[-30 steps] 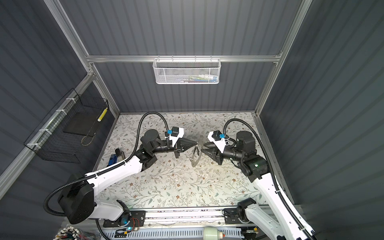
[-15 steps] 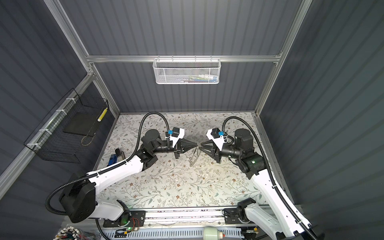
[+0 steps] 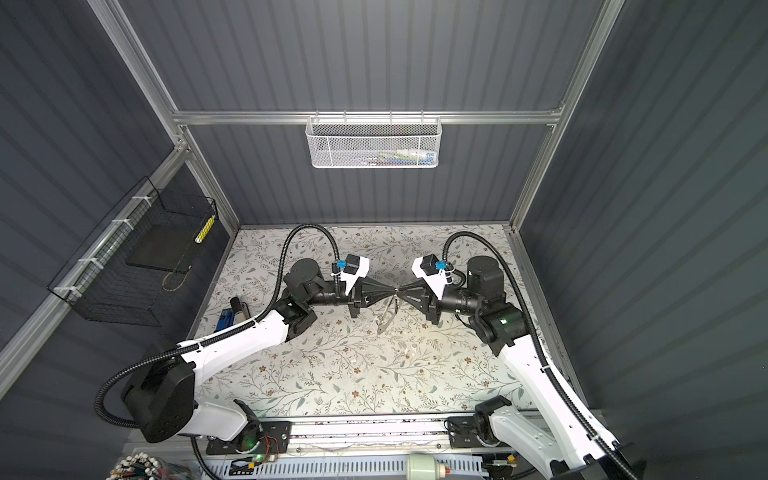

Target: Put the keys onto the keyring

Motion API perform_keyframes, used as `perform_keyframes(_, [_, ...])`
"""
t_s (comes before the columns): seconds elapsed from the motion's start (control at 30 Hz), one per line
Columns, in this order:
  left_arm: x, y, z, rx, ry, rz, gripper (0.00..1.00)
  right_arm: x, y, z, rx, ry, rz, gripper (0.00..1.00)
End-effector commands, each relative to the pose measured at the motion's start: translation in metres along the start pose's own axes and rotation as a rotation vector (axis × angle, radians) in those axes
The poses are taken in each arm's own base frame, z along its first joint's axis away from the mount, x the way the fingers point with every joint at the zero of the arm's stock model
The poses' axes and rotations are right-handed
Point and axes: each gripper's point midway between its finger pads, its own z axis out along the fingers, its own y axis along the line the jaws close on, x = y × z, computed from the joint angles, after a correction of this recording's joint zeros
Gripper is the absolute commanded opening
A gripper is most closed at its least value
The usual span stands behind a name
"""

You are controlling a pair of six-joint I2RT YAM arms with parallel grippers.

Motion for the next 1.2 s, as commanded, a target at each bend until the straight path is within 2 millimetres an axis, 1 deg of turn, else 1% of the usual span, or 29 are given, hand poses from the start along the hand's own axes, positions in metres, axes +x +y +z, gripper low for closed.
perform_keyframes(0.0, [-0.023,-0.004,0.003,0.032,-0.054,0.050,0.00,0.000,0.002,0.001,-0.027,-0.010,0.004,0.13])
perform_keyframes(0.37, [-0.024,-0.003,0.004,0.031,-0.055,0.050,0.00,0.007,0.005,0.004,-0.059,0.006,0.021,0.00])
perform_keyframes(0.43, [-0.021,-0.002,0.004,0.025,-0.044,0.045,0.00,0.007,0.005,0.003,-0.057,0.015,0.011,0.00])
perform_keyframes(0.53, [-0.011,0.001,0.002,-0.006,0.043,0.070,0.29,0.012,0.005,0.000,-0.041,0.063,0.000,0.00])
perform_keyframes(0.57, [-0.013,0.002,0.001,-0.016,0.076,0.107,0.32,0.014,0.004,-0.001,-0.032,0.085,-0.001,0.00])
perform_keyframes(0.6, [-0.001,0.003,-0.002,-0.023,0.163,0.103,0.32,0.019,0.005,-0.003,-0.027,0.119,0.007,0.00])
perform_keyframes(0.63, [0.004,0.004,-0.005,-0.034,0.237,0.123,0.32,0.023,0.005,-0.005,-0.022,0.149,0.010,0.00])
perform_keyframes(0.67, [0.003,0.006,-0.007,-0.042,0.285,0.148,0.32,0.025,0.005,-0.007,-0.015,0.174,0.014,0.00])
perform_keyframes(0.73, [0.011,0.006,-0.012,-0.035,0.383,0.172,0.32,0.031,0.006,-0.010,-0.010,0.228,0.021,0.00])
perform_keyframes(0.83, [0.013,0.004,-0.014,-0.022,0.438,0.201,0.32,0.037,0.006,-0.013,-0.008,0.279,0.038,0.00])
perform_keyframes(0.97, [0.024,0.001,-0.009,-0.003,0.514,0.230,0.32,0.038,0.008,-0.015,-0.013,0.300,0.048,0.00])
perform_keyframes(1.0, [0.031,0.000,-0.009,0.003,0.536,0.225,0.32,0.038,0.008,-0.015,-0.015,0.302,0.048,0.00])
perform_keyframes(1.03, [0.020,0.001,-0.005,-0.001,0.527,0.252,0.32,0.037,0.008,-0.015,-0.016,0.305,0.050,0.00])
perform_keyframes(1.17, [0.020,0.000,0.000,0.007,0.524,0.265,0.32,0.038,0.009,-0.013,-0.032,0.311,0.064,0.00])
